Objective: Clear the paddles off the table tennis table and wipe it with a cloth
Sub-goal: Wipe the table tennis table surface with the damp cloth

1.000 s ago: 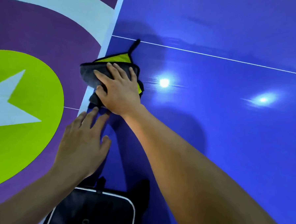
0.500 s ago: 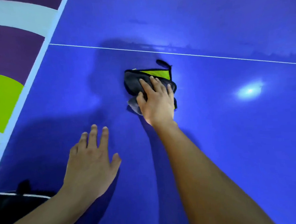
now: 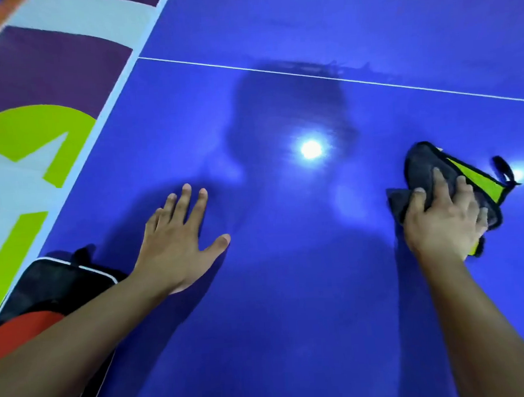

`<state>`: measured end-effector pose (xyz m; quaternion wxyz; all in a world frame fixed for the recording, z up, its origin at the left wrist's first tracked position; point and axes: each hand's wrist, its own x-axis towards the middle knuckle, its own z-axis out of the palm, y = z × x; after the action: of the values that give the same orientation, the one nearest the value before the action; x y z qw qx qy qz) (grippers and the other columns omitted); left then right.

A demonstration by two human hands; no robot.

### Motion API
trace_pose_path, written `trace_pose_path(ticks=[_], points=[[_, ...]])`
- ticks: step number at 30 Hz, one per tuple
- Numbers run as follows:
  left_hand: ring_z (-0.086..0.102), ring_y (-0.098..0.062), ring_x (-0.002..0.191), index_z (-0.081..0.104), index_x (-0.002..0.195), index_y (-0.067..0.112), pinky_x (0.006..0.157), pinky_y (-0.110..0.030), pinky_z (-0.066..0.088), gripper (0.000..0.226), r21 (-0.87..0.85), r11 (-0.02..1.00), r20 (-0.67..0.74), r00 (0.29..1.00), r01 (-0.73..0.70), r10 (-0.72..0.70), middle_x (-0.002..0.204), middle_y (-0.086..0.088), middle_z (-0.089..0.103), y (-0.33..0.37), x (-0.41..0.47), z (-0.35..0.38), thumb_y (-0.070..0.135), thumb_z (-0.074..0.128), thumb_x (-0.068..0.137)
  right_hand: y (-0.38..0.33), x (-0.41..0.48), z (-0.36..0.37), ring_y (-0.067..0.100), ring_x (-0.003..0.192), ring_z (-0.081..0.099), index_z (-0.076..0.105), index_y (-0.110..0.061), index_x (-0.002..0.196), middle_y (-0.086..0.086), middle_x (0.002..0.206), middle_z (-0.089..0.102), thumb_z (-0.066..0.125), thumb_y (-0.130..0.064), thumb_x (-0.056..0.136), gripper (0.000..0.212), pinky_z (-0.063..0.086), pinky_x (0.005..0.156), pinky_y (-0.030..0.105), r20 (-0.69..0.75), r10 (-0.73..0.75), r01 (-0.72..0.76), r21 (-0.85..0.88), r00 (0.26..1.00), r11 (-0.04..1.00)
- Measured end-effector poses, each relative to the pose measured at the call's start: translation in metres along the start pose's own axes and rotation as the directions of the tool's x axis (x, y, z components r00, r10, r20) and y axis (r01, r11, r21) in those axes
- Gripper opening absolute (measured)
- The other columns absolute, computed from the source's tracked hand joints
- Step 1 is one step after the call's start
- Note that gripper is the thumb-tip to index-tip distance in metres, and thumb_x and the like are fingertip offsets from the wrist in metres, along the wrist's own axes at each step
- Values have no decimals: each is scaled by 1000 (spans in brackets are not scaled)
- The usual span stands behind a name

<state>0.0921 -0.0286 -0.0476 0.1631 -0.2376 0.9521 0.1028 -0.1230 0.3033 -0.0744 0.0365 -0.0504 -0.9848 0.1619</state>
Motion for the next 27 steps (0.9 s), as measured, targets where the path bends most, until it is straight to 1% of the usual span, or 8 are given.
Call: trace_pose_path(ticks=[5, 9, 11, 14, 18, 21, 24, 27], points=[[0, -18, 156, 0, 160, 37, 122, -44, 14, 92, -53, 998, 25, 999, -22, 24, 169, 7, -9, -6, 5, -10, 83, 17, 82, -30, -21, 11, 34, 152, 24, 39, -29, 156, 13, 166, 28, 41, -41, 105, 52, 9, 126, 54, 13, -93, 93, -8, 996, 996], [8, -19, 154, 16, 159, 30, 121, -41, 20, 73, -64, 990, 52, 990, -125, 128, 169, 2, 2, -17, 0, -25, 61, 39, 97, -74, -48, 27, 33, 151, 25, 40, -29, 156, 13, 165, 29, 30, -47, 99, 61, 9, 125, 53, 34, -198, 198, 5, 980, 980], [14, -20, 152, 29, 154, 27, 120, -39, 22, 61, -77, 984, 30, 986, -159, 162, 168, 0, 8, -35, -12, -33, 51, 42, 100, -108, -62, 37, 32, 151, 27, 39, -30, 156, 11, 166, 28, 28, -48, 98, 62, 9, 126, 52, 59, -264, 264, 22, 963, 964], [20, -20, 148, 44, 143, 28, 117, -39, 24, 48, -56, 990, -36, 991, -127, 125, 165, 1, 17, -78, -40, -40, 48, 43, 100, -167, -90, 57, 33, 150, 30, 41, -30, 155, 12, 165, 30, 29, -47, 98, 60, 12, 125, 55, 84, -389, 386, 49, 917, 921], [38, -20, 137, 60, 127, 28, 112, -42, 36, 34, -195, 979, -98, 995, -55, 36, 151, 3, 41, -149, -85, -45, 42, 49, 98, -253, -139, 86, 30, 150, 31, 47, -28, 152, 12, 164, 33, 34, -45, 99, 57, 14, 124, 53, 129, -536, 530, 81, 834, 844], [50, -17, 126, 66, 119, 29, 106, -41, 42, 45, -238, 970, -87, 996, -44, 24, 140, 7, 52, -188, -112, -43, 50, 36, 94, -313, -181, 103, 22, 155, 23, 42, -33, 155, 6, 167, 28, 40, -42, 103, 52, 10, 125, 50, 208, -647, 645, 86, 734, 760], [57, -15, 120, 70, 116, 26, 102, -38, 47, 55, -247, 966, -68, 996, -75, 60, 138, 6, 56, -203, -123, -37, 53, 29, 92, -366, -225, 115, 14, 157, 15, 35, -42, 156, -2, 170, 20, 39, -44, 105, 52, 4, 126, 48, 305, -792, 792, 158, 528, 589], [58, -19, 124, 71, 118, 22, 104, -36, 46, 55, -228, 969, -45, 996, -91, 83, 141, 0, 56, -206, -125, -30, 50, 30, 92, -401, -256, 123, 10, 156, 11, 34, -46, 155, -7, 170, 17, 37, -44, 105, 50, 0, 126, 46, 370, -865, 861, 247, 340, 444]])
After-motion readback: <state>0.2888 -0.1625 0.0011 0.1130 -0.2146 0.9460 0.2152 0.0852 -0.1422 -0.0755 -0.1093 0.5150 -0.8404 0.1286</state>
